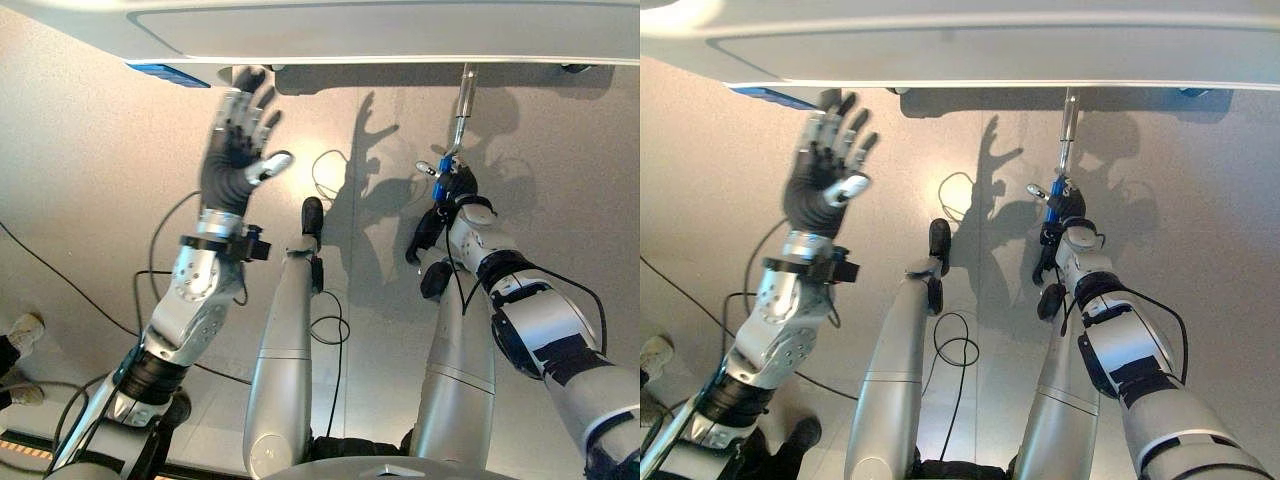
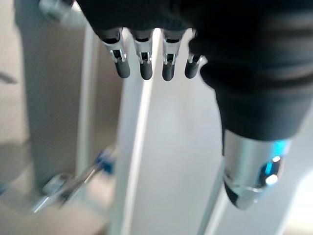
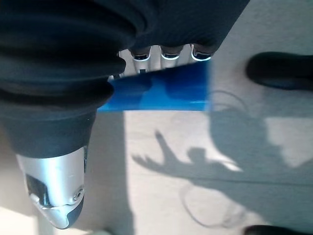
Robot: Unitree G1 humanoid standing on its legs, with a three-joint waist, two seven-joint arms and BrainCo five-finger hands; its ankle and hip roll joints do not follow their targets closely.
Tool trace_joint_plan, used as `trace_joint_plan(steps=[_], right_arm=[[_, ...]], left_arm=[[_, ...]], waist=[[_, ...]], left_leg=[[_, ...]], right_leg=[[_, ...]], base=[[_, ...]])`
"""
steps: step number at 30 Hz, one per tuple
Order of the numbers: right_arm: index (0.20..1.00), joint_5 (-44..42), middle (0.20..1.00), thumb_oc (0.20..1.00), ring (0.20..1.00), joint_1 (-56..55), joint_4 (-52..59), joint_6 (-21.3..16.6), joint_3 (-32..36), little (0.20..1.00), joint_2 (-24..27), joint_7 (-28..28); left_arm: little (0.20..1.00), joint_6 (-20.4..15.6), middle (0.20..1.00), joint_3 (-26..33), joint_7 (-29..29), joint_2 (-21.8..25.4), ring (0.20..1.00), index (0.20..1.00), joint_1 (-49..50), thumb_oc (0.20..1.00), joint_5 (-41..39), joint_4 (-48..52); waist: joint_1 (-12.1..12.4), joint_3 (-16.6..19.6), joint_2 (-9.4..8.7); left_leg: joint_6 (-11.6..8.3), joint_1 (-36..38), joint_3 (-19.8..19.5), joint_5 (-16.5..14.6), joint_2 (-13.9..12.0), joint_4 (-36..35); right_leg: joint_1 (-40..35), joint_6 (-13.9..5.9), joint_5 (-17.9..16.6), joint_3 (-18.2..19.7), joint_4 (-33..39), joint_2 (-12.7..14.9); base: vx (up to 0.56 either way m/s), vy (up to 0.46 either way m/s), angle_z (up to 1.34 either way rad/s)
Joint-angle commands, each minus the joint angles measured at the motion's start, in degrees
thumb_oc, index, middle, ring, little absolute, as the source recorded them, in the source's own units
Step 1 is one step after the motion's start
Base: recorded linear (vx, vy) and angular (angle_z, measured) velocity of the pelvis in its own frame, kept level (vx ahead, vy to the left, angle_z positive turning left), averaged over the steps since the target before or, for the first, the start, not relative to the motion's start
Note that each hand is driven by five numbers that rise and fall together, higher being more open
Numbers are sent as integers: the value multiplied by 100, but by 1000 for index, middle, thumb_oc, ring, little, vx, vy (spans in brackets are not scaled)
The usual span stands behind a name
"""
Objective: Raise the hospital bed
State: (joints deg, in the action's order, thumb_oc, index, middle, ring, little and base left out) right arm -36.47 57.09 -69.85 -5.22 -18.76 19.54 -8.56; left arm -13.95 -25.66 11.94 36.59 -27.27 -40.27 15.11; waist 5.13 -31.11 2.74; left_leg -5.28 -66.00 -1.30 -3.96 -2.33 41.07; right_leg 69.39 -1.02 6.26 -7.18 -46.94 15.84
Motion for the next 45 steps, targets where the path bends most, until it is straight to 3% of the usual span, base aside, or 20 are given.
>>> trace_joint_plan(steps=[1, 5, 16, 32, 45], right_arm=[[1000, 72, 1000, 1000, 1000, -25, -22, -11, -159, 1000, -39, 169], [1000, 36, 1000, 1000, 1000, -100, 12, 6, -313, 1000, -186, 283], [1000, -76, 1000, 1000, 1000, -145, -2, -8, -509, 1000, -317, 376], [1000, -137, 1000, 1000, 1000, -98, -161, -69, -559, 1000, -148, 423], [1000, -246, 1000, 1000, 1000, 390, -58, -74, -749, 1000, -46, 237]], left_arm=[[1000, -132, 1000, 135, -272, -207, 1000, 1000, -58, 1000, -146, 212], [1000, -44, 1000, -330, -513, -34, 1000, 1000, -592, 1000, -398, -210], [1000, 1, 1000, -783, -808, 210, 1000, 1000, -1143, 1000, -817, -791], [1000, 58, 1000, -1294, -1130, 1172, 1000, 1000, -1528, 1000, -829, -831], [1000, 35, 1000, -1412, -975, 1334, 1000, 1000, -1529, 1000, -875, -619]], waist=[[-95, 131, 378], [-192, 131, 342], [-316, 131, 254], [-387, 131, 299], [-406, 131, 203]], left_leg=[[7, -246, 170, 218, -15, -291], [10, -240, 191, 243, -23, -300], [9, -270, 214, 256, -47, -213], [3, -293, 244, 276, -56, -116], [-15, -294, 252, 294, -75, -168]], right_leg=[[-65, -565, -426, 332, 294, -114], [-45, -572, -440, 349, 277, -135], [6, -573, -452, 371, 212, -186], [8, -597, -482, 386, 172, -194], [-31, -598, -507, 354, 274, -194]], base=[[0, 0, 0], [1, 0, -1], [1, 1, -2], [-2, 20, -3], [0, 0, 0]])
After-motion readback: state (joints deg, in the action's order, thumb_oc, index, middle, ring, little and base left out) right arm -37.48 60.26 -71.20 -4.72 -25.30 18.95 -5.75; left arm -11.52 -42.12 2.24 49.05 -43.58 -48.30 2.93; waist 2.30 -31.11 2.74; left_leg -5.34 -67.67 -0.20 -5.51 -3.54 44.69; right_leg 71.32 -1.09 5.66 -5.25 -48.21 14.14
